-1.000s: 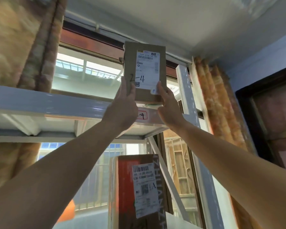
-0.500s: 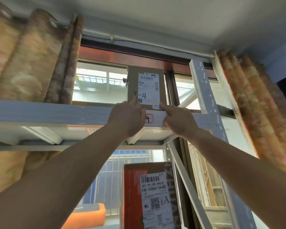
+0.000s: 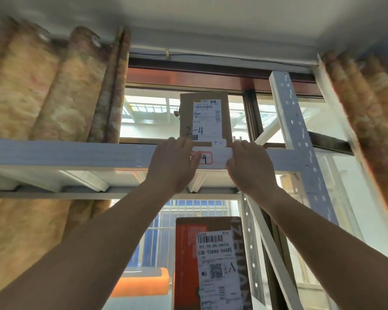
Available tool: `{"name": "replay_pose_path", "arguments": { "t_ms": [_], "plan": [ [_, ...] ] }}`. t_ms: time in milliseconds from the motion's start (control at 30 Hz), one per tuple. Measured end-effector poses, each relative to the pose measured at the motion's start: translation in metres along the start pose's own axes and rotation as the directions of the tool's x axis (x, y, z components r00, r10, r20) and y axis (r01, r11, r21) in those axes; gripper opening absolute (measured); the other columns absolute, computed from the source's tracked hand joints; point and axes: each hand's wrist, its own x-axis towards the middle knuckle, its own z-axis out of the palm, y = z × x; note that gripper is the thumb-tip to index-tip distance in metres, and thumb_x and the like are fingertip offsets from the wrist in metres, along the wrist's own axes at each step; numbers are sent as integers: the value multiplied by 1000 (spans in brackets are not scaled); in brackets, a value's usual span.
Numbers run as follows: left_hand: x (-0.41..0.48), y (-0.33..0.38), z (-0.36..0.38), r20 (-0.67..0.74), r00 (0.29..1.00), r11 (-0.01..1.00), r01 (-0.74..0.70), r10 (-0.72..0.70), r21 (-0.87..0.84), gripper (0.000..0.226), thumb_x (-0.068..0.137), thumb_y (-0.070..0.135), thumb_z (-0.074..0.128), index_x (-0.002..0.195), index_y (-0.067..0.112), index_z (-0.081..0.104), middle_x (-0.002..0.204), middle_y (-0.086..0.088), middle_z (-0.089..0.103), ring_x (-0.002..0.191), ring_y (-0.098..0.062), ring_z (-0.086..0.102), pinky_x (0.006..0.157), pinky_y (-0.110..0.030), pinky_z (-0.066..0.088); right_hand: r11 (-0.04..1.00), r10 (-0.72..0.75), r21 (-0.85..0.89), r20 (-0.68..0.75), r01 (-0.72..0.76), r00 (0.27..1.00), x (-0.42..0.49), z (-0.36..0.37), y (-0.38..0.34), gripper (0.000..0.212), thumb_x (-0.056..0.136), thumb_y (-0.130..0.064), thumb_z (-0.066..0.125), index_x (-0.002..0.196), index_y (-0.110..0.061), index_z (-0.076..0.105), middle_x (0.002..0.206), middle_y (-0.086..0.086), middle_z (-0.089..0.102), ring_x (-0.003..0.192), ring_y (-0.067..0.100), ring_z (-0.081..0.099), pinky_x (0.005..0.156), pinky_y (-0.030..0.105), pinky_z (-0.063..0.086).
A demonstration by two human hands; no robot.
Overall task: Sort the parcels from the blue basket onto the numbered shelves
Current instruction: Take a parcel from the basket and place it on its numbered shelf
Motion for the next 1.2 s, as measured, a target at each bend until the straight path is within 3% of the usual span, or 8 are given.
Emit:
{"name": "replay_pose_path", "arguments": {
  "t_ms": [233, 467, 567, 733, 833, 933, 1067, 1200],
  "plan": [
    [-22, 9, 1, -96, 995, 1000, 22, -22, -1, 33, 96, 14, 40, 127, 10, 51, 119, -8, 58, 109, -26, 49, 105, -37, 32, 998, -7, 60, -76, 11, 997, -17, 8, 0, 32, 86, -16, 48, 116, -8, 56, 109, 10, 63, 103, 28, 54, 101, 44, 39],
    [-79, -38, -29, 120, 987, 985, -119, 104, 124, 61, 96, 8, 37, 151, 12, 12, 159, -6, 12, 148, -22, 8, 119, -35, 9, 988, 148, 42, 76, -151, 986, -54, -5, -46, 71, 79, -18, 54, 144, -5, 27, 152, 19, 28, 143, 33, 20, 119, 50, 12],
    [-129, -97, -71, 153, 987, 986, -81, 59, 143, 55, 98, 15, 36, 150, 9, 19, 157, -9, 22, 146, -24, 16, 118, -37, 13, 996, 37, 74, 57, -41, 998, -73, -19, -104, 74, 78, -18, 47, 148, -9, 24, 156, 14, 22, 146, 27, 16, 119, 48, 4],
    [-246, -214, -168, 376, 924, 952, -55, -66, 302, 54, 94, 12, 46, 146, 10, 32, 150, -12, 36, 141, -27, 29, 113, -42, 27, 894, -305, 355, 36, 273, 952, -116, -31, -259, 57, 68, -12, 44, 123, -5, 57, 135, 15, 53, 127, 35, 48, 107, 45, 32],
    [-320, -275, -242, 601, 769, 928, -29, -217, 372, 50, 94, 12, 45, 144, 11, 37, 148, -8, 39, 137, -27, 35, 109, -40, 34, 745, -496, 559, 101, 363, 863, -151, -38, -370, 45, 67, -14, 43, 104, -3, 66, 114, 18, 65, 105, 38, 61, 91, 42, 45],
    [-397, -331, -321, 736, 551, 867, -45, -393, 496, 46, 93, 11, 45, 139, 10, 44, 145, -10, 43, 132, -29, 41, 106, -41, 38, 641, -592, 709, 212, 294, 778, -186, -55, -478, 37, 79, -8, 51, 114, -6, 63, 123, 14, 61, 115, 35, 55, 91, 42, 43],
    [-504, -383, -424, 680, 291, 716, 30, -673, 697, 39, 95, 15, 39, 133, 19, 48, 138, -2, 47, 122, -25, 49, 95, -38, 45, 534, -639, 845, 387, 22, 665, -242, -89, -612, 40, 90, -11, 48, 130, -17, 52, 144, 2, 42, 134, 22, 36, 108, 36, 28],
    [-594, -416, -500, 529, 47, 531, 129, -847, 838, 36, 96, 19, 40, 130, 14, 52, 134, -7, 53, 115, -25, 53, 89, -31, 43, 369, -842, 927, 305, 64, 445, -304, -117, -727, 44, 91, -12, 47, 135, -17, 48, 146, 2, 41, 132, 24, 38, 108, 38, 33]
  ]
}}
